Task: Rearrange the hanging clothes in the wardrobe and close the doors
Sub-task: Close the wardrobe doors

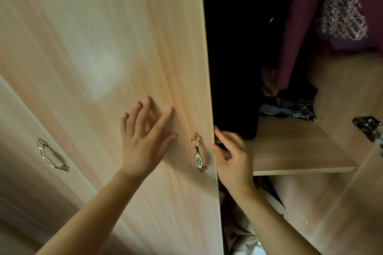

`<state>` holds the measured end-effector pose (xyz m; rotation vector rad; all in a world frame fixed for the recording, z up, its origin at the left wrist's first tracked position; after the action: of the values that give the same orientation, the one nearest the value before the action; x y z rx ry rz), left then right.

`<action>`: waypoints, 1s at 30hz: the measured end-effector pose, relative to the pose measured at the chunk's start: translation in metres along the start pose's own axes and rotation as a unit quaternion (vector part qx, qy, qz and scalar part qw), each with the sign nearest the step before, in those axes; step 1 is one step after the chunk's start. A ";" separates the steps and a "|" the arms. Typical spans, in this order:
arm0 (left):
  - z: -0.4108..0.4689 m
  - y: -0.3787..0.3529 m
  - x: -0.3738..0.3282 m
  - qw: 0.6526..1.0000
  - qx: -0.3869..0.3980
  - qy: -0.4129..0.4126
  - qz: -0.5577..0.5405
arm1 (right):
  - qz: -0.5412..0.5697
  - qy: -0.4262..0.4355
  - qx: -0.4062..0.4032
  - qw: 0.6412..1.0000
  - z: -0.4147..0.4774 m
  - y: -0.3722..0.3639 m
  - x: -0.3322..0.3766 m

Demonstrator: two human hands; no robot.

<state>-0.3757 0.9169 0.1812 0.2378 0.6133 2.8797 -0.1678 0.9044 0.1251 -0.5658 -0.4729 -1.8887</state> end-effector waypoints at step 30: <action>-0.103 0.002 -0.084 0.797 0.419 -0.223 -0.372 | -0.538 -0.367 0.035 0.758 -0.196 0.067 0.125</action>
<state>-0.3147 0.8570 0.0792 0.6002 1.4367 1.5698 -0.1788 0.6765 0.0435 -1.1497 -1.6641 -2.6331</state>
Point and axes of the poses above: each hand's wrist, its own z-axis towards the middle knuckle, its own y-axis out of the back of the hand, x = y × z, the point moved 3 cm from there along z, towards the middle knuckle, and after that the axes turned 7 degrees about y, right-handed, at the moved point
